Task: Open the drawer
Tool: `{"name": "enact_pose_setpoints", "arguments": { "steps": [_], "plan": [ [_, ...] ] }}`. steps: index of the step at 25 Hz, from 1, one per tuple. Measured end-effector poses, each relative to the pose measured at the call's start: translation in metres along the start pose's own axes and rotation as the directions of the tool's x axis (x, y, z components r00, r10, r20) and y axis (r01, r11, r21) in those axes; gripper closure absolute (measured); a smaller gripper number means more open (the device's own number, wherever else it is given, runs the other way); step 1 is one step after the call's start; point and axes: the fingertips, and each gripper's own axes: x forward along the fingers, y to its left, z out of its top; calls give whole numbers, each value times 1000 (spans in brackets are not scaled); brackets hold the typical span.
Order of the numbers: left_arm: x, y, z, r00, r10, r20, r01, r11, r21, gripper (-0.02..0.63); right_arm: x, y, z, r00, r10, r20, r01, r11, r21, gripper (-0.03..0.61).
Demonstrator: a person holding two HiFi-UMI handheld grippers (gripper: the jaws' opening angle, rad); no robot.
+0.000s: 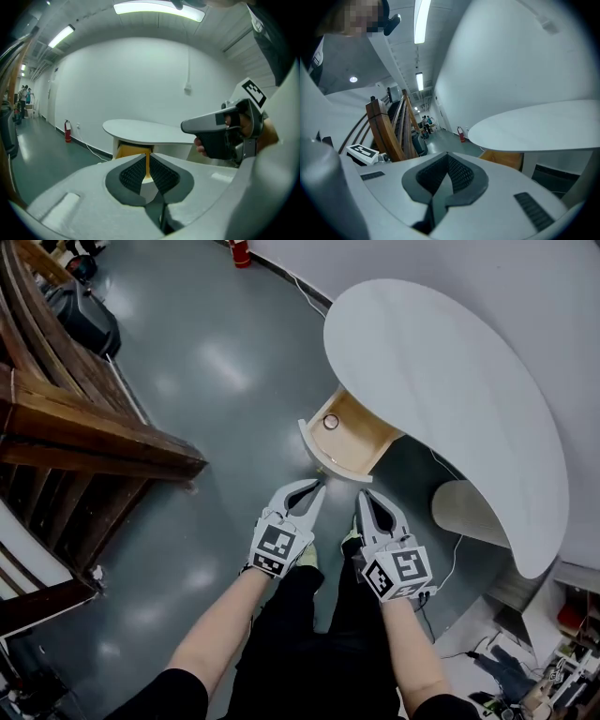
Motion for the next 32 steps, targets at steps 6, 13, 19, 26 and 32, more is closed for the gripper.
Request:
{"name": "enact_pose_setpoints", "arguments": {
  "steps": [6, 13, 19, 26, 32],
  "plan": [
    [-20, -15, 62, 999, -12, 30, 12, 1000, -25, 600, -9, 15, 43, 999, 13, 31, -12, 999, -38, 563],
    [-35, -34, 138, 995, -29, 91, 31, 999, -14, 601, -24, 26, 95, 997, 27, 76, -20, 996, -87, 563],
    [-46, -37, 176, 993, -34, 110, 35, 999, -9, 601, -32, 36, 127, 994, 30, 103, -17, 993, -120, 563],
    [-59, -49, 215, 990, -40, 136, 42, 999, -13, 601, -46, 49, 172, 987, 48, 154, -25, 989, -148, 563],
    [-64, -54, 247, 984, -44, 174, 45, 999, -1, 601, -51, 52, 201, 982, 51, 181, -22, 987, -158, 563]
  ]
}}
